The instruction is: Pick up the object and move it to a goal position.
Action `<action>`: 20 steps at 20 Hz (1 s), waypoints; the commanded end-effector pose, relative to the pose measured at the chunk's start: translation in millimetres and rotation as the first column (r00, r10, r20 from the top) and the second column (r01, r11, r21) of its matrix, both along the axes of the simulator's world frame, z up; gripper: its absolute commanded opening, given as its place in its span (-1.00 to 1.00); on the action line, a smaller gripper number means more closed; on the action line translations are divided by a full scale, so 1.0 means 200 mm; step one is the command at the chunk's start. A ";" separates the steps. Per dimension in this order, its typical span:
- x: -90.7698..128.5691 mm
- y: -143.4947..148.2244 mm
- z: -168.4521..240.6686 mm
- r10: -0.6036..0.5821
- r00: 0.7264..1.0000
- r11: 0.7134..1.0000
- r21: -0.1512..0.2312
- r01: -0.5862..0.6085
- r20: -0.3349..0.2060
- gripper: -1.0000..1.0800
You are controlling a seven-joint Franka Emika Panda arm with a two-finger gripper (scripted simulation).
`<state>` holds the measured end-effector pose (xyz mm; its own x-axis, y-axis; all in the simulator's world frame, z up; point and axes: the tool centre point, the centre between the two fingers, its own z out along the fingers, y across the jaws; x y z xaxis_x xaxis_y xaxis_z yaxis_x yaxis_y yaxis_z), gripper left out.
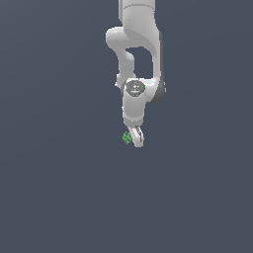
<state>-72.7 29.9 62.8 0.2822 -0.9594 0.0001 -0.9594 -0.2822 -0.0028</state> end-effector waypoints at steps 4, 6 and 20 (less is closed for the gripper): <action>-0.02 -0.12 0.03 -0.001 1.000 1.000 0.000 0.001 0.000 -1.00; -0.04 -0.19 0.04 -0.001 1.000 1.000 0.000 0.001 0.000 -1.00; -0.12 -0.70 0.15 -0.002 1.000 1.000 0.000 0.002 -0.003 -1.00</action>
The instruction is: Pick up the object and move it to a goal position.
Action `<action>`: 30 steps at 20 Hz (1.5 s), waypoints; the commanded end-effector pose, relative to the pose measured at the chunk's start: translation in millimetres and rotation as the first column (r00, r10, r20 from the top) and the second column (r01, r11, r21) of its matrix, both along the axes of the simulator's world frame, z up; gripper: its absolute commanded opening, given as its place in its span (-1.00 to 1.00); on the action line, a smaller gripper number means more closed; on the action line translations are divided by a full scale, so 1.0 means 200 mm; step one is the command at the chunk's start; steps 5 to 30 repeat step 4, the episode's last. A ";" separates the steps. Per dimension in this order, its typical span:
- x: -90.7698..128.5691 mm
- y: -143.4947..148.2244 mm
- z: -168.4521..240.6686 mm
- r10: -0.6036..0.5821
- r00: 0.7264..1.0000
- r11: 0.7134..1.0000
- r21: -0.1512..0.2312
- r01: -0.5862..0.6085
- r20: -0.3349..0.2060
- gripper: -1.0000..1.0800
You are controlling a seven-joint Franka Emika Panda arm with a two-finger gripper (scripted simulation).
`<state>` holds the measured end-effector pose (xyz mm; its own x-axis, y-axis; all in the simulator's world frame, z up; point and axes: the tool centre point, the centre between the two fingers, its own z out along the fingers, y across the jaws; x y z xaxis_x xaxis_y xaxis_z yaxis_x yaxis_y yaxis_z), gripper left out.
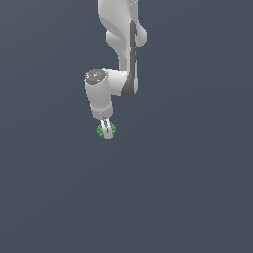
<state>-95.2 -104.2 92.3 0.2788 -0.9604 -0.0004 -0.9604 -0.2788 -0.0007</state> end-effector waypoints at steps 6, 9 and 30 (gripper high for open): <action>-0.01 -0.06 0.01 0.002 1.000 1.000 0.000 -0.002 0.000 -1.00; -0.01 -0.06 0.01 0.002 1.000 1.000 0.000 -0.002 0.000 -1.00; -0.01 -0.06 0.01 0.002 1.000 1.000 0.000 -0.002 0.000 -1.00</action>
